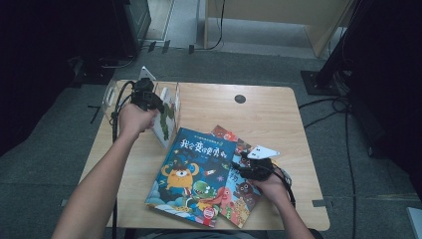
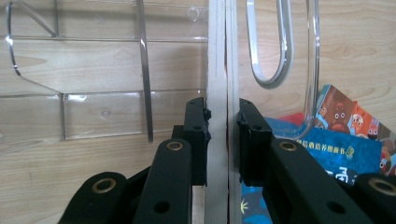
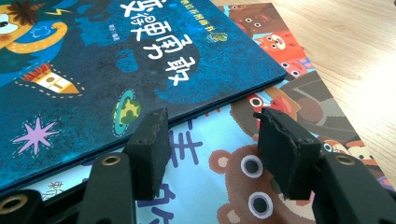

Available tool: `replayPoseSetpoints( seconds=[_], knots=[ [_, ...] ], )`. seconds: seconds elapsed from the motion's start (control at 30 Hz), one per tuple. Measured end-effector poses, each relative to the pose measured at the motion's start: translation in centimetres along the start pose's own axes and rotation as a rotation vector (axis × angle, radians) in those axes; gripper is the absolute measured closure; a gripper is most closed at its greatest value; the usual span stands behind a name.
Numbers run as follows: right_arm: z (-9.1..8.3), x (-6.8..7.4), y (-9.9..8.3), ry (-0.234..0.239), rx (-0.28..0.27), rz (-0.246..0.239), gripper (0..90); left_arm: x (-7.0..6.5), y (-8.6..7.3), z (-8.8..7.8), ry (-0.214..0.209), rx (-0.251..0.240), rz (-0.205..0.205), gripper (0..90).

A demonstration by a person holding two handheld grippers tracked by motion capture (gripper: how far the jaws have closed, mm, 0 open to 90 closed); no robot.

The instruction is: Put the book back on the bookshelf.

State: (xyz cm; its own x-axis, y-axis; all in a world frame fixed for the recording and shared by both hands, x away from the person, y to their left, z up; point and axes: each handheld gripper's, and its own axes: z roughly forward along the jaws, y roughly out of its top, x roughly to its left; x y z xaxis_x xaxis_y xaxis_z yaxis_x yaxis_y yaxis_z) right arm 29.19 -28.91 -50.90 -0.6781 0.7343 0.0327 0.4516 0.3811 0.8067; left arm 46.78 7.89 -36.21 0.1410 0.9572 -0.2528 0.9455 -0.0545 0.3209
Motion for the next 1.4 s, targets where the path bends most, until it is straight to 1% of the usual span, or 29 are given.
replayPoseSetpoints(
  seconds=[0.1, 0.13, 0.23, 0.4, 0.5, 0.73, 0.93, 1.3, 1.4],
  knots=[
    [0.0, 0.0, 0.0, 0.000, 0.000, 0.000, 43.5, -0.1, 0.1, 0.2, 0.001, -0.002, -0.003, 77.8],
    [0.0, 0.0, 0.0, 0.000, 0.000, 0.000, 43.5, -0.2, 0.2, 0.4, 0.001, -0.005, 0.003, 77.8],
    [0.0, 0.0, 0.0, 0.000, 0.001, 0.000, 43.6, -0.4, 0.3, 0.6, 0.008, -0.006, 0.004, 77.8],
    [0.0, 0.0, 0.0, 0.000, 0.000, 0.000, 43.7, -0.4, 0.4, 1.0, 0.012, -0.004, 0.005, 77.8],
    [0.0, 0.0, 0.0, 0.001, 0.000, 0.000, 43.9, -0.4, 0.5, 1.3, 0.013, -0.019, 0.002, 77.8],
    [0.0, 0.0, 0.0, 0.001, 0.001, 0.000, 43.9, -0.3, 0.4, 1.7, 0.013, -0.018, -0.001, 77.8],
    [0.0, 0.0, 0.0, 0.001, 0.000, -0.001, 44.0, -0.1, 0.2, 2.0, 0.010, -0.025, -0.002, 77.7],
    [0.0, 0.0, 0.0, 0.001, 0.001, -0.001, 44.0, -0.1, 0.2, 2.2, -0.001, -0.012, -0.003, 76.8],
    [0.0, 0.0, 0.0, 0.001, 0.001, -0.001, 44.0, -0.2, 0.2, 2.1, -0.016, -0.005, -0.006, 75.8]
  ],
)
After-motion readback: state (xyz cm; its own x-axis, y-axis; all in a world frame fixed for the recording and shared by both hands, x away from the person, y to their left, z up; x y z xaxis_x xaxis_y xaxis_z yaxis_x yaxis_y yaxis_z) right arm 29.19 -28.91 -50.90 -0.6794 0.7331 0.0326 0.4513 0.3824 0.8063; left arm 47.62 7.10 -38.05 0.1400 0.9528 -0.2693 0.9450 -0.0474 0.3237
